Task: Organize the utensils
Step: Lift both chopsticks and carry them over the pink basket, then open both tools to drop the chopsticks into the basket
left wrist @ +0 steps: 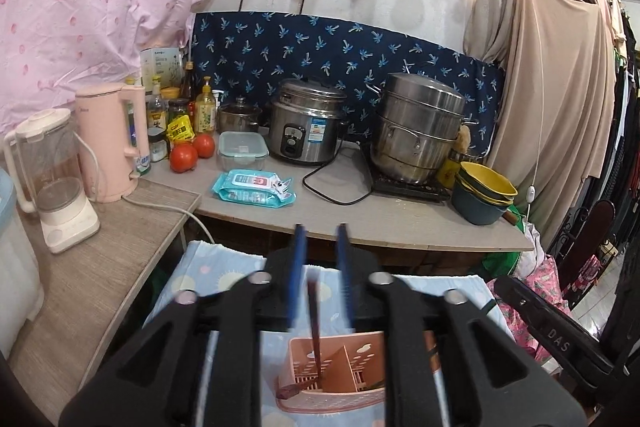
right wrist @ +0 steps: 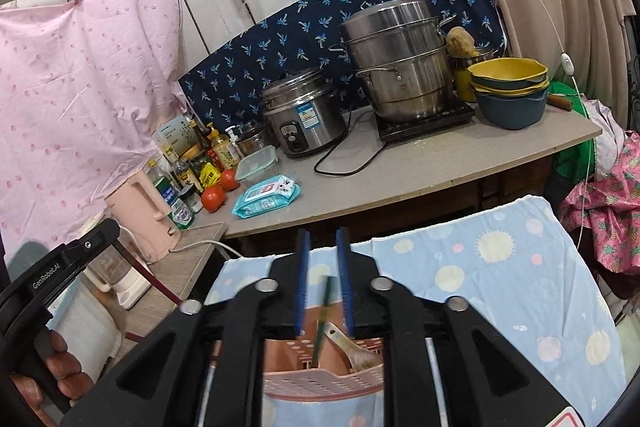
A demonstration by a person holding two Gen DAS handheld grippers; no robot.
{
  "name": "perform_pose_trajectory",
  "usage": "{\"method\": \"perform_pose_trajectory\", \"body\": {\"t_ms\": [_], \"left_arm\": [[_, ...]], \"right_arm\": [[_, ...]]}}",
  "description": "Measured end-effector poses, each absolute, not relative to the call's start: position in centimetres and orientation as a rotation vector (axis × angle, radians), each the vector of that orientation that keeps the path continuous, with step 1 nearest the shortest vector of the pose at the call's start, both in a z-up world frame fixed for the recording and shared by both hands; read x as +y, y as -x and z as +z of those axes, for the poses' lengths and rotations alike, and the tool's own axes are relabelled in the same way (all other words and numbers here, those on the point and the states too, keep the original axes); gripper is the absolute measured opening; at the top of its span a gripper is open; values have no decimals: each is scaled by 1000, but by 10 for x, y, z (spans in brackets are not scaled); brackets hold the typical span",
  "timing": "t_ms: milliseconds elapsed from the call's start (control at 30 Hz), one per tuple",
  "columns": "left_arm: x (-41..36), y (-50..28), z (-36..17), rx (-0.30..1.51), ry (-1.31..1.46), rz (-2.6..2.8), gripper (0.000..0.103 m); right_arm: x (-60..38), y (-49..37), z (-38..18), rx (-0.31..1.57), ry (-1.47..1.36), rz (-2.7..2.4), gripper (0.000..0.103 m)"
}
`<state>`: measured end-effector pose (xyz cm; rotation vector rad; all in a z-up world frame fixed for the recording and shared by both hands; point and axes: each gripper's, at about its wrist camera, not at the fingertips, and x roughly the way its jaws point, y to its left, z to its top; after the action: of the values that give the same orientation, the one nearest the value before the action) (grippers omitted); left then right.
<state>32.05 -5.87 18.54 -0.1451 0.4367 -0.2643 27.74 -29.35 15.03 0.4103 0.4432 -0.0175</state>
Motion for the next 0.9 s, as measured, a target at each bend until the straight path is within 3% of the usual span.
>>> {"method": "perform_pose_trajectory", "body": {"t_ms": [33,467,900], "left_arm": [[-57,-320,185,434,150,-257,38],[-45,-289,181,451,144,-256,38],[-29,-218,138,554,111,-251,38]], "right_arm": [[-293,-275,151,438,-410,-20,33],[-292,-240,144,465,-405,-16,34],[-269,-162,88,616,-345,-25,34]]}}
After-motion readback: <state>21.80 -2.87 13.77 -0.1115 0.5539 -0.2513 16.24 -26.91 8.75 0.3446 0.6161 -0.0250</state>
